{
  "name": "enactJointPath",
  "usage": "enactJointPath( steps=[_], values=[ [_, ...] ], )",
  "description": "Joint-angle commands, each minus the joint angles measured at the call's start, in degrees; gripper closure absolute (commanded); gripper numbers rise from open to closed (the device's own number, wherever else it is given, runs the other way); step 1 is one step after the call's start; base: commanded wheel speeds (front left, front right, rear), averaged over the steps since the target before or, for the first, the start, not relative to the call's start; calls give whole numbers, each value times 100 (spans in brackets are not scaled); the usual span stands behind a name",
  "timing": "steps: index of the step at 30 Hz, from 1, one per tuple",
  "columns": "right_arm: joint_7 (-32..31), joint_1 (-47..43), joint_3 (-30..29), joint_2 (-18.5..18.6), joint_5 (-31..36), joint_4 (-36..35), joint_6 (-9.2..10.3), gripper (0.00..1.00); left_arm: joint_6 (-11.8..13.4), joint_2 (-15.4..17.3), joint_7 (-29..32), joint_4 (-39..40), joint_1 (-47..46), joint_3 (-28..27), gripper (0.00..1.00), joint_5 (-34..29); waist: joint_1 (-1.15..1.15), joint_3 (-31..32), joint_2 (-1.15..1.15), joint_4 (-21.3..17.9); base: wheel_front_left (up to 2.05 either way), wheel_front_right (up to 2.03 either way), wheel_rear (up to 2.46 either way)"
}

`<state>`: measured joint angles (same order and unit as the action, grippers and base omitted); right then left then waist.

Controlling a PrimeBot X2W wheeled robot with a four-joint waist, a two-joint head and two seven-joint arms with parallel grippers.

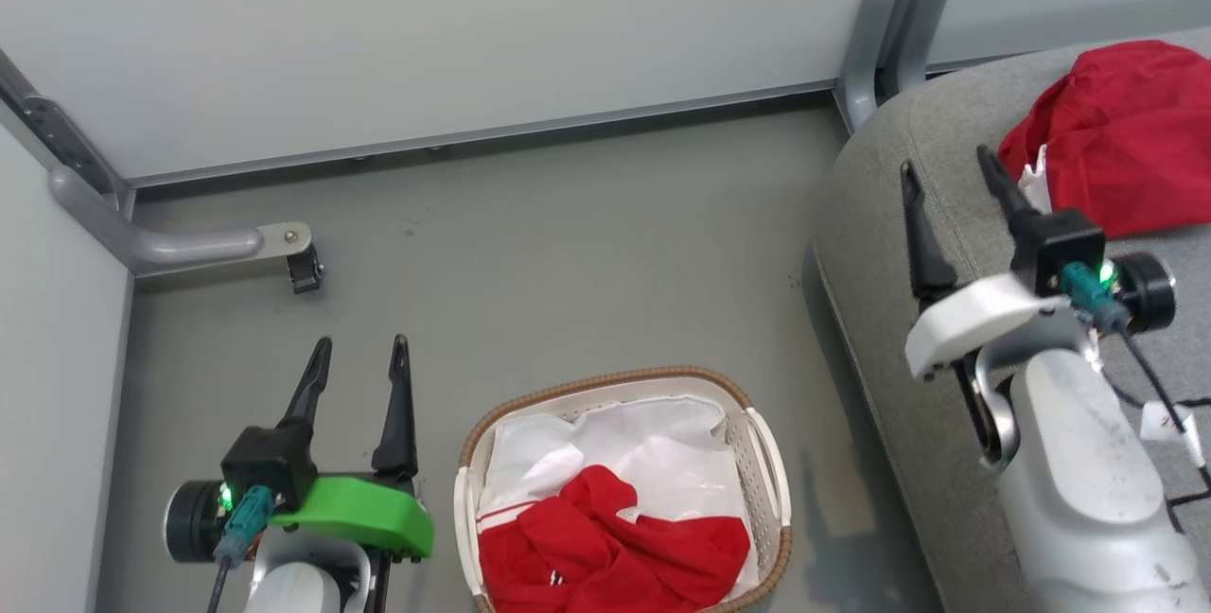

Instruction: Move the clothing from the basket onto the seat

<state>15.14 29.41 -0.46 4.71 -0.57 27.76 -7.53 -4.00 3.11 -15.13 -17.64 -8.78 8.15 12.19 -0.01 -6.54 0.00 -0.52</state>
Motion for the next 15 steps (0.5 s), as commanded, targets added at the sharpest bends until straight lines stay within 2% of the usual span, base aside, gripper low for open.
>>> enactJointPath(
  steps=[1, 10, 15],
  values=[
    [1, -278, 45, -39, -46, -82, 8, 0, 22, -2, -3, 41, 195, -74, 0, 30, 1, 199, 0, 137, 0, 0, 0],
    [1, -1413, 448, -168, -327, -549, 8, 0, -43, -22, -3, 174, 867, -255, 0, 109, 1, 437, 0, 221, 0, 0, 0],
    [1, -1945, 467, -170, -391, -800, 8, 0, 36, -22, -3, 251, 1138, -295, 0, 332, 1, 572, 0, 191, 0, 0, 0]
  ],
)
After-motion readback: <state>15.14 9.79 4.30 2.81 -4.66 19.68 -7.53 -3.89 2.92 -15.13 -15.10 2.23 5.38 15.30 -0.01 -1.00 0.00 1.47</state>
